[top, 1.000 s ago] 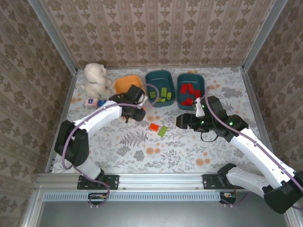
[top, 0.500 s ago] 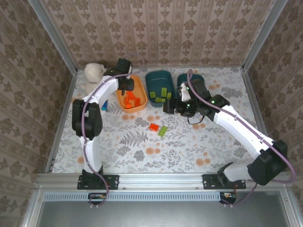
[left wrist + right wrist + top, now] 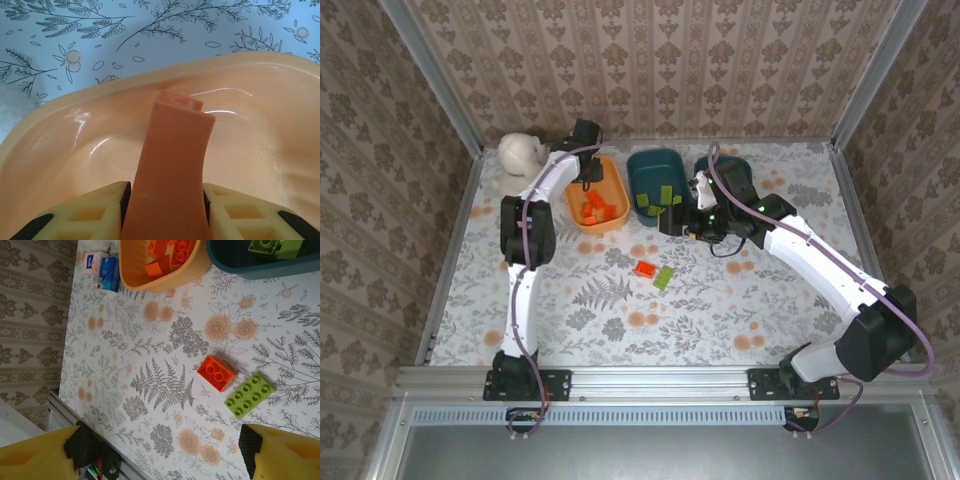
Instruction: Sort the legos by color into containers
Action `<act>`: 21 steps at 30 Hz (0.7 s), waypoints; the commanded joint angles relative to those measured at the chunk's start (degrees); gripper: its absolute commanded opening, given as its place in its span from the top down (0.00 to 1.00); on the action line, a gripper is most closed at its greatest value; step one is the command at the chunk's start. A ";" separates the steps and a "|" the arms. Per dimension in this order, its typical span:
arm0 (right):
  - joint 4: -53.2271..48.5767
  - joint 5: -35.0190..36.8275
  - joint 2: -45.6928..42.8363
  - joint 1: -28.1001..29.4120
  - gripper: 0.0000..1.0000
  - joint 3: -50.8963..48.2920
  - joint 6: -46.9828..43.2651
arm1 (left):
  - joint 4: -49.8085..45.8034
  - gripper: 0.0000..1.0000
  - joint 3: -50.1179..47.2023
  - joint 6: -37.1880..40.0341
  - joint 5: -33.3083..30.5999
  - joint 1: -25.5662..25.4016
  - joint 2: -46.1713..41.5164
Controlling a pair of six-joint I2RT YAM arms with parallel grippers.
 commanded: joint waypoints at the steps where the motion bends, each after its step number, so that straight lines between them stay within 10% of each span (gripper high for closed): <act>1: -0.80 -1.48 -0.03 0.04 0.18 -0.45 -0.70 | -4.88 0.71 2.49 -3.75 -2.37 0.15 1.02; 21: -1.16 -1.74 0.73 -0.87 0.17 -0.81 -0.62 | -6.71 0.60 1.97 -7.38 -4.30 -0.83 2.52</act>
